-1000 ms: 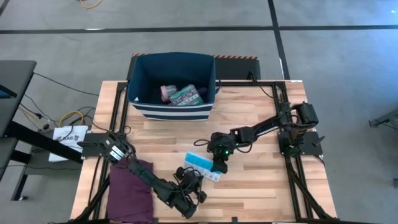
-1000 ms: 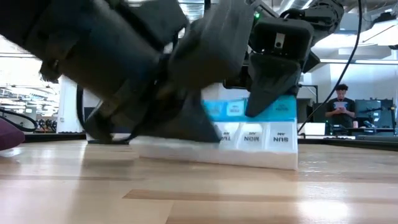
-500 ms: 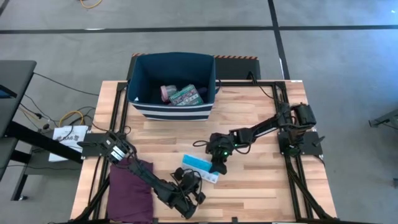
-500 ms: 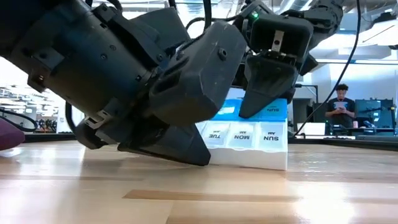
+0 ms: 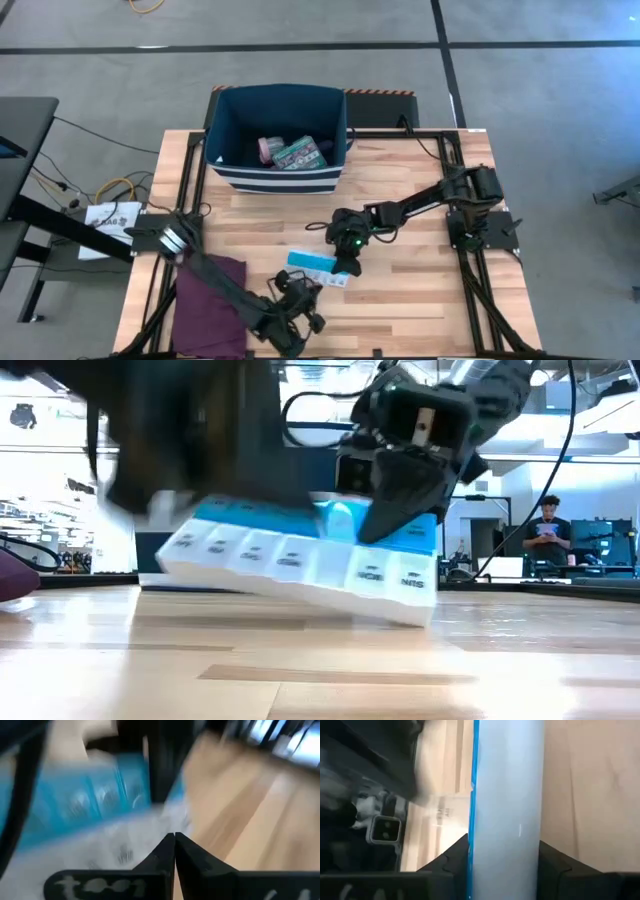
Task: Pick & place medical supplies in basket/bin
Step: Put the blue medicine organizer into the blue bin
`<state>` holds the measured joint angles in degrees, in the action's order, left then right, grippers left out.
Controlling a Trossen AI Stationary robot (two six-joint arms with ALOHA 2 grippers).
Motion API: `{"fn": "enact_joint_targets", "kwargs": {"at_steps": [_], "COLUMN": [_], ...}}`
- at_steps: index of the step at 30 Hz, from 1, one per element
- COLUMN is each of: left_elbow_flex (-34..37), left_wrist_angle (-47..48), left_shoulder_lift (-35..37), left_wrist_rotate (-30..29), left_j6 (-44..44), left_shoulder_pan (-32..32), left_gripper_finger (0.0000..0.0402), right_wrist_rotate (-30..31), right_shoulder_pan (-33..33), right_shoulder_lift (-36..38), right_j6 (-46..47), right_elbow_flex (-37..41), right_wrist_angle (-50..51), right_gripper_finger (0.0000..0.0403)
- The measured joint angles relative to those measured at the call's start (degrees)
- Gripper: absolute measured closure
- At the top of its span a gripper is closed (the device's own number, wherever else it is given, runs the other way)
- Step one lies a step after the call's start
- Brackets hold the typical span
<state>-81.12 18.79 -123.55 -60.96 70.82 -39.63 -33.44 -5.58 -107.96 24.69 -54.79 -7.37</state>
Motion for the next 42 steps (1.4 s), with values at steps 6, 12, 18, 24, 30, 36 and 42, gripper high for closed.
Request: {"fn": "enact_joint_targets", "kwargs": {"at_steps": [6,12,18,24,30,36,42], "left_elbow_flex": [-0.1,-0.1,-0.2,-0.1,-0.1,-0.2,-4.0], "left_wrist_angle": [4.8,3.5,3.0,3.1,3.1,-3.5,-7.0], "left_shoulder_lift": [11.4,22.1,28.8,32.0,33.2,34.2,34.2], "left_wrist_rotate": [-16.4,-28.6,-29.5,-29.4,-29.3,-29.2,-29.1], "left_j6": [-8.4,-26.9,-39.1,-48.9,-55.7,-64.9,-76.6], "left_shoulder_pan": [-7.1,-10.6,-9.9,-7.2,-3.8,-2.3,-2.5], "left_gripper_finger": [0.0401,0.0401,0.0402,0.0401,0.0401,0.0401,0.0401], "right_wrist_rotate": [0.5,2.2,7.9,29.2,36.2,36.3,36.9], "right_shoulder_pan": [0.0,-0.1,3.4,8.7,15.5,22.9,25.6], "right_shoulder_lift": [7.4,16.5,28.9,35.8,30.5,15.6,0.3], "right_j6": [-3.4,-6.7,-13.4,-23.2,-32.1,-31.2,-30.6], "right_elbow_flex": [0.0,0.0,-0.9,-8.1,-18.2,-28.8,-39.8], "right_wrist_angle": [1.3,1.3,1.1,0.4,1.7,9.9,18.2], "right_gripper_finger": [0.0263,0.0265,0.0259,0.0262,0.0259,0.0262,0.0259]}}
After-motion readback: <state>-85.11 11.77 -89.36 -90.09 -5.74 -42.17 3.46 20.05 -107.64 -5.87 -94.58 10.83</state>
